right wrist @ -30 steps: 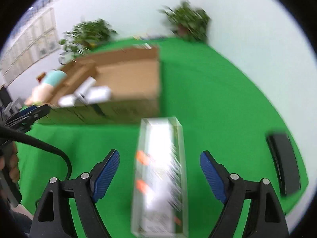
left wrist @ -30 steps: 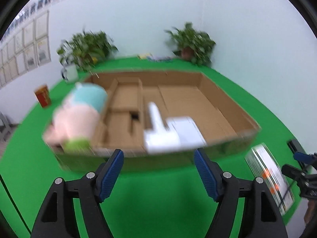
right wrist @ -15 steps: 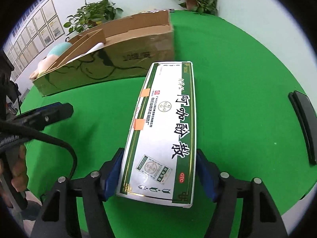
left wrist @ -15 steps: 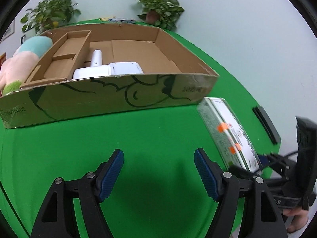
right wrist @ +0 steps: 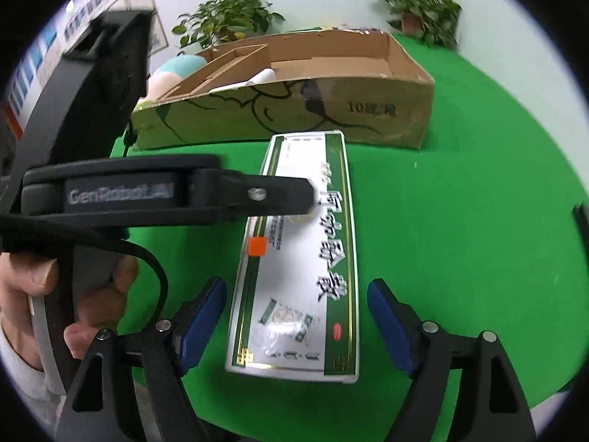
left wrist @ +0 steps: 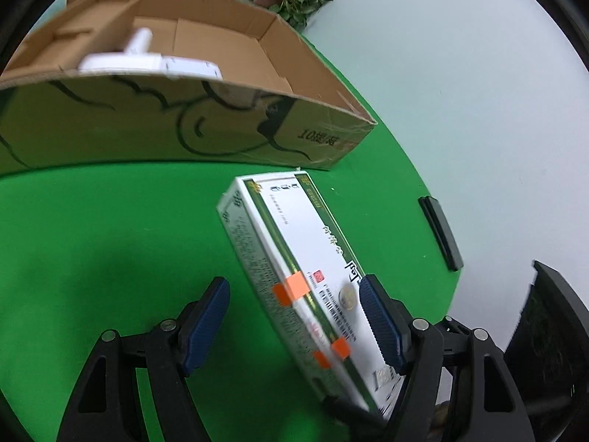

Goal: Organize objects
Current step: 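Grasp the long white-and-green medicine box with the right gripper and lift, then carry the medicine box with the right gripper over the open box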

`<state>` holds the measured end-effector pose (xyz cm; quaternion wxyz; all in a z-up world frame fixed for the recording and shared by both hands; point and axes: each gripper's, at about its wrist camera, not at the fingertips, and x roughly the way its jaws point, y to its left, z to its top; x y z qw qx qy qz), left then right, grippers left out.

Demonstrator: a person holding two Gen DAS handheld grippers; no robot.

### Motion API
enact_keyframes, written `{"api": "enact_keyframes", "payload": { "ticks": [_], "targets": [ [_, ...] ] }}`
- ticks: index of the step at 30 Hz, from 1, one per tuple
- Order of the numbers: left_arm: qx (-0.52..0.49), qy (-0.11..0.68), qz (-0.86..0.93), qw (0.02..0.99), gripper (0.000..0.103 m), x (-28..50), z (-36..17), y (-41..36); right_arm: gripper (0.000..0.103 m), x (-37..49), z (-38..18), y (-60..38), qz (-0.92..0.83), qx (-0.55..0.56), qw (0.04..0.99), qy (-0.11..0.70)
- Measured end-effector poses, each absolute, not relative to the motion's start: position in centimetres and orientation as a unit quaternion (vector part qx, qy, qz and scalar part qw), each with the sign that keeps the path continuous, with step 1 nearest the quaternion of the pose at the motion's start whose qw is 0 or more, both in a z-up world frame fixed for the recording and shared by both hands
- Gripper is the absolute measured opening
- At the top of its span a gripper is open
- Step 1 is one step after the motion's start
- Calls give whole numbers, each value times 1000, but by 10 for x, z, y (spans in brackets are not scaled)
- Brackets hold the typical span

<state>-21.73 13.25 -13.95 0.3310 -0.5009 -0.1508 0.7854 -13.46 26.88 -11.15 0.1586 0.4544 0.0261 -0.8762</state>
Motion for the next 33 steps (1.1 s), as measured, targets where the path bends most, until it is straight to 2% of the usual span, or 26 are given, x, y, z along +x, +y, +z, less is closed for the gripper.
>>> {"api": "enact_keyframes", "payload": {
  "ticks": [1,2,3,5,8,10,13,25,33],
  "targets": [
    [-501,-154,784,331,70,-218,-140,133,77,-136,-113,268,-877,453,156,31],
    [-501,-159,783,332,70,-218,-140,133,66,-137,-113,266,-878,452,152,31],
    [-501,-163,781,333,70,-218,-141,132,62,-136,-115,264,-878,454,147,32],
    [-501,-170,779,338,70,-217,-142,129,62,-132,-117,263,-880,452,143,28],
    [-503,-177,777,335,69,-212,-142,124,62,-123,-117,266,-875,456,164,-19],
    [-503,-177,780,327,60,-208,-141,121,62,-117,-117,275,-865,461,186,-70],
    [-504,-184,778,327,54,-203,-143,118,62,-116,-120,286,-850,470,205,-117],
    [-475,-194,786,345,40,-197,-125,113,67,-130,-115,261,-862,469,190,-21],
    [-448,-192,794,363,37,-195,-102,108,66,-130,-99,258,-878,440,185,-41]
  ]
}}
